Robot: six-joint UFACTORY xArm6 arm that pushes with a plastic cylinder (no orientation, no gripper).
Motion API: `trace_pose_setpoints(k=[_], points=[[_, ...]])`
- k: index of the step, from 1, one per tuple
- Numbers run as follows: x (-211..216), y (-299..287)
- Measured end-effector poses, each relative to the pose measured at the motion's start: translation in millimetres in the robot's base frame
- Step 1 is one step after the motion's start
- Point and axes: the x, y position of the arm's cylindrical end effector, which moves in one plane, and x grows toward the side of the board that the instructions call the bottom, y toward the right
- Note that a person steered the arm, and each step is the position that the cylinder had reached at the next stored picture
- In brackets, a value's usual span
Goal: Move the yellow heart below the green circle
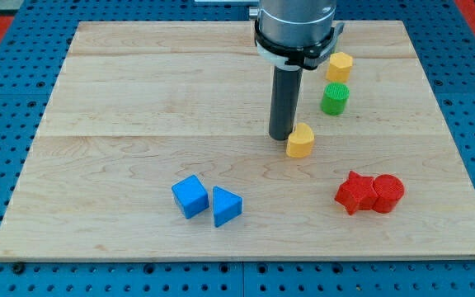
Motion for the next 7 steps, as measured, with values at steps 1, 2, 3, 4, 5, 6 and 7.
trace_pose_setpoints(k=[1, 2, 3, 4, 5, 6, 7], points=[[23.6, -32.2], [22.6, 20.0], [15.8, 60.5], [12.2, 65.9], [37.0, 103.5], [41.8, 145.0], [78.0, 230.9]])
